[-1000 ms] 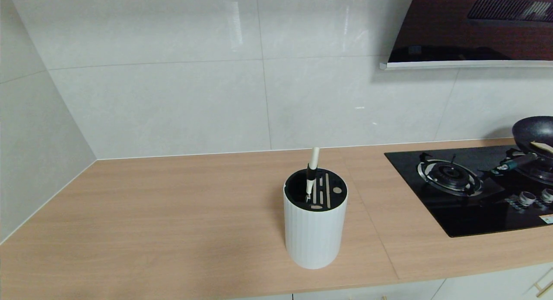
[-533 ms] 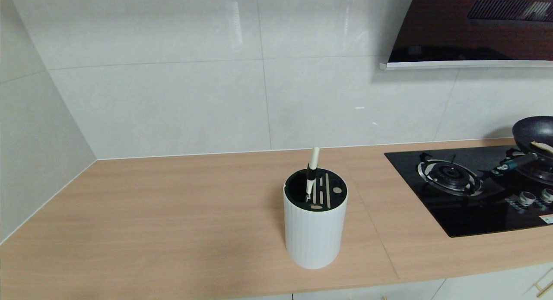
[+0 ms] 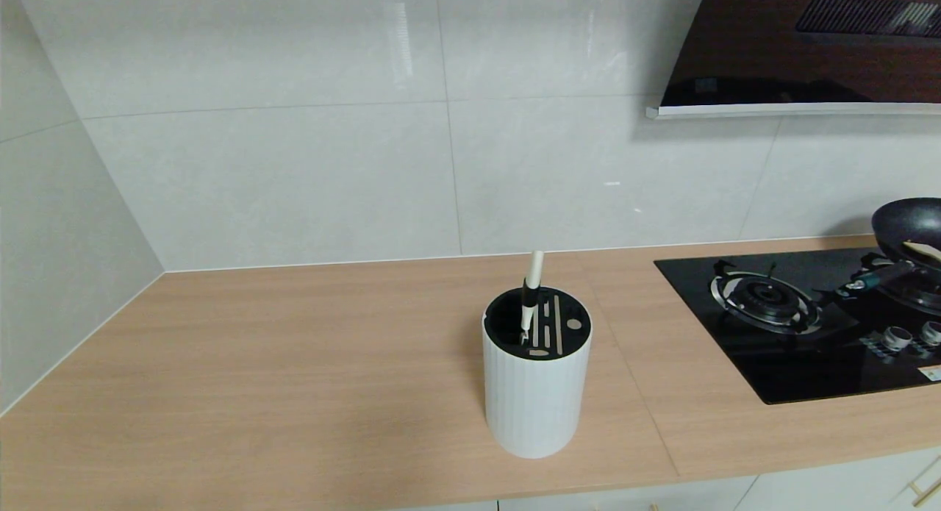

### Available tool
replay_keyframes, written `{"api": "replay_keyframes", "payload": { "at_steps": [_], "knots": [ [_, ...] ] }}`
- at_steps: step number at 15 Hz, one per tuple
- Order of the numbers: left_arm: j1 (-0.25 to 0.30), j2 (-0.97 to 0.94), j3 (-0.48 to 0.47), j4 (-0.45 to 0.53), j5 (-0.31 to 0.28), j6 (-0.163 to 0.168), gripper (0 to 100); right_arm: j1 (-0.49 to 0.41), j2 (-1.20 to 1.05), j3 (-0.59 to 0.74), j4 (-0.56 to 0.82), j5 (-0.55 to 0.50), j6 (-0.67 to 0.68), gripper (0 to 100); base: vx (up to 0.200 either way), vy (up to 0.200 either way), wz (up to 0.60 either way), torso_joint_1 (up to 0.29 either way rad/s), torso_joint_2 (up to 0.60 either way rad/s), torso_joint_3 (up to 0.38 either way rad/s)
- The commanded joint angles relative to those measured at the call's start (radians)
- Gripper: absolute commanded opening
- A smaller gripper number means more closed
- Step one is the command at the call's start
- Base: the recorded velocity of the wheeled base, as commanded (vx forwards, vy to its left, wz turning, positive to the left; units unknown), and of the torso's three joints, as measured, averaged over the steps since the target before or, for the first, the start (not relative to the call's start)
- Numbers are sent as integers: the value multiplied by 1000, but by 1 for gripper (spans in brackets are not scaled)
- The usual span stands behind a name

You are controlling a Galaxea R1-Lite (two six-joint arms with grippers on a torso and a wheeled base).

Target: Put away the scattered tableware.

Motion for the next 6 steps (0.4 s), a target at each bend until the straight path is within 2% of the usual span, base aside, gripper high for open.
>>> {"api": "replay_keyframes", "payload": {
  "at_steps": [1, 6],
  "knots": [
    [0, 2, 0, -4, 1, 0, 100, -3, -17, 0, -1, 0, -1, 100, 0, 0, 0, 0, 0, 0],
    [0, 2, 0, -4, 1, 0, 100, -3, -17, 0, -1, 2, -4, 100, 0, 0, 0, 0, 0, 0]
  ]
}}
